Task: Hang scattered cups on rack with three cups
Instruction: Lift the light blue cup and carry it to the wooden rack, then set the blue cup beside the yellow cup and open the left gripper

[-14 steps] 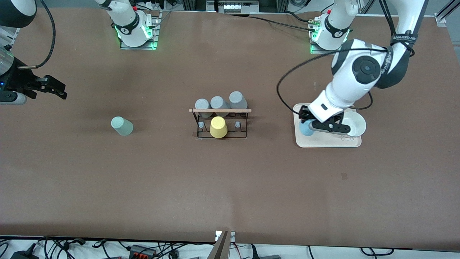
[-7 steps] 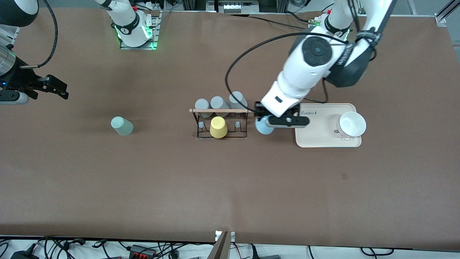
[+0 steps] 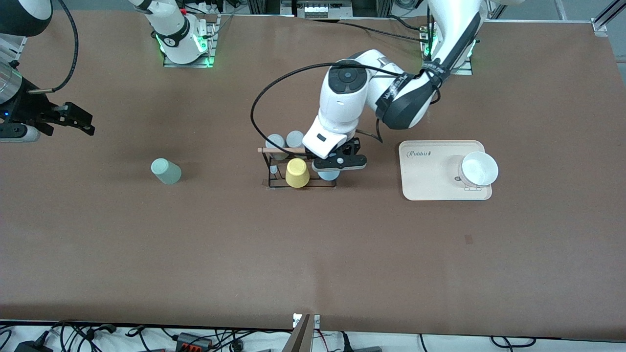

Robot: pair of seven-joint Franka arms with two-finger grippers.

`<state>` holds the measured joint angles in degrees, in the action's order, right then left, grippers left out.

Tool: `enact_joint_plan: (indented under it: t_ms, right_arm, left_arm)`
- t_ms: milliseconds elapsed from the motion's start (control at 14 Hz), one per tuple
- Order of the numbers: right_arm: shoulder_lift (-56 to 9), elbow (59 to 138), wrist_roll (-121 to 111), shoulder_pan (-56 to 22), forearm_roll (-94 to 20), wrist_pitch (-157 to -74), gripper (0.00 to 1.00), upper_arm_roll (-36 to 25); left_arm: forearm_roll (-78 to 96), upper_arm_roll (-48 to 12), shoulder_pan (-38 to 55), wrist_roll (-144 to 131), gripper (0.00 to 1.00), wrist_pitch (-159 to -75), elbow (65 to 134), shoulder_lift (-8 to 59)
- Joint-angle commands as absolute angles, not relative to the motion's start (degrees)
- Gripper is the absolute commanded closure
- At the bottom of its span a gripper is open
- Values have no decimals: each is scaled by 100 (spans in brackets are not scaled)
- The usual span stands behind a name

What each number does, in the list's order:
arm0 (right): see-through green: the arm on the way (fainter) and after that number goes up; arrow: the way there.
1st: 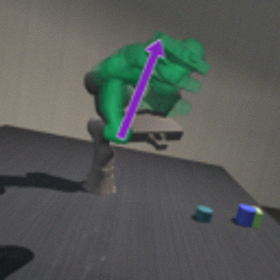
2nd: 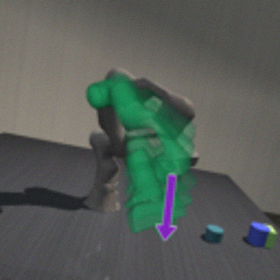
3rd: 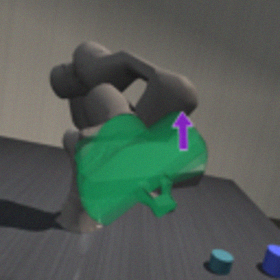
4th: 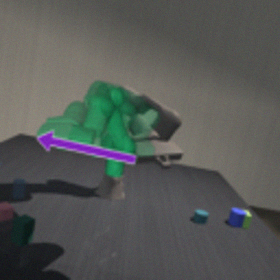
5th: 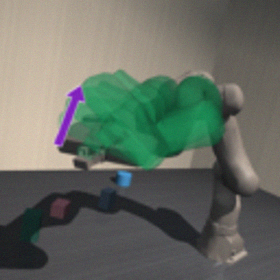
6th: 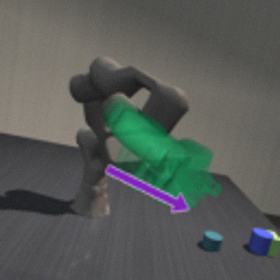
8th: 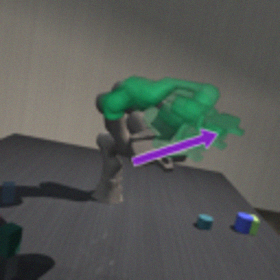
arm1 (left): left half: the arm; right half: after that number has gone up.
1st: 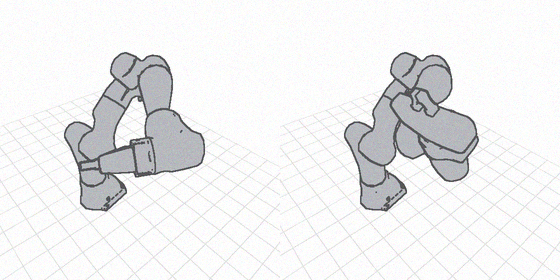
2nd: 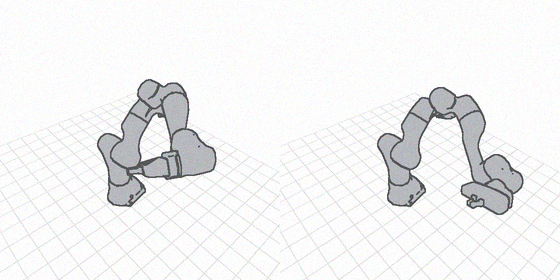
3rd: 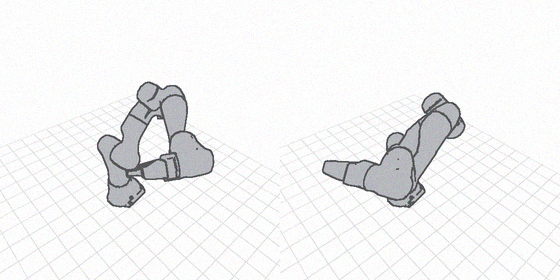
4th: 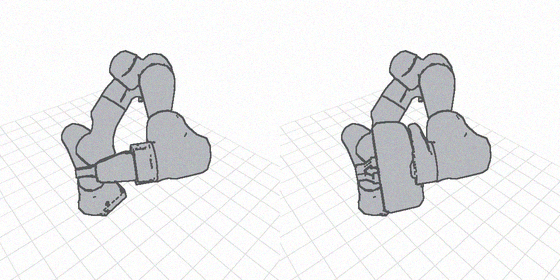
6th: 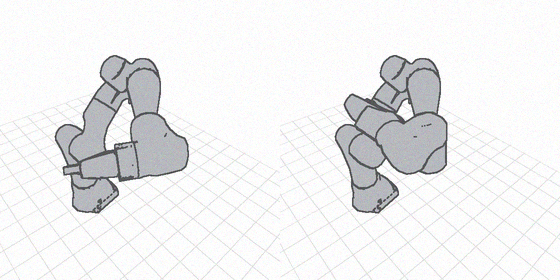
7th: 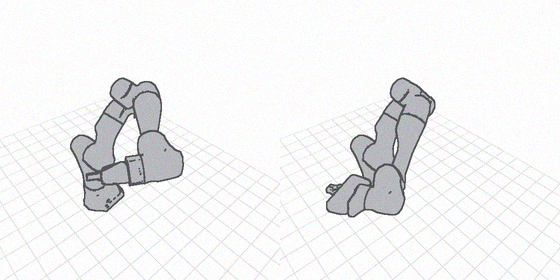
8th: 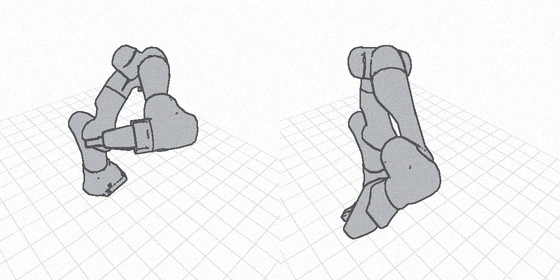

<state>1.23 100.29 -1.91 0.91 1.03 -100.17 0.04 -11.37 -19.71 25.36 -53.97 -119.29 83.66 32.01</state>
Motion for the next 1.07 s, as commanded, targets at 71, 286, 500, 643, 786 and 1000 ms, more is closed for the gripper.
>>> enact_joint_plan:
  t_ms: [71,286,500,643,786,1000]
  right_arm:
    - [114,9932,-290,114,9,-9967,0,18]
    - [114,9932,-290,114,0,-9949,0,18]
    - [114,9932,-290,114,0,-9958,0,18]
    - [114,9932,-290,114,0,-9949,0,9]
    - [114,9932,-299,114,9,-9941,0,18]
    - [114,9940,-299,105,9,-9932,0,18]
  left_arm:
    - [-1327,-1934,2602,-5415,69,-11891,8112,3357]
    - [-1336,-1951,2619,-5396,69,-12041,8138,3463]
    - [-1336,-1951,2689,-5396,69,-12041,8191,3489]
    - [-1336,-1960,2698,-5379,69,-12041,8191,3550]
    - [-1336,-1960,2759,-5196,69,-12050,8200,3647]
    - [-1345,-1960,2769,-4958,69,-12050,8235,3770]
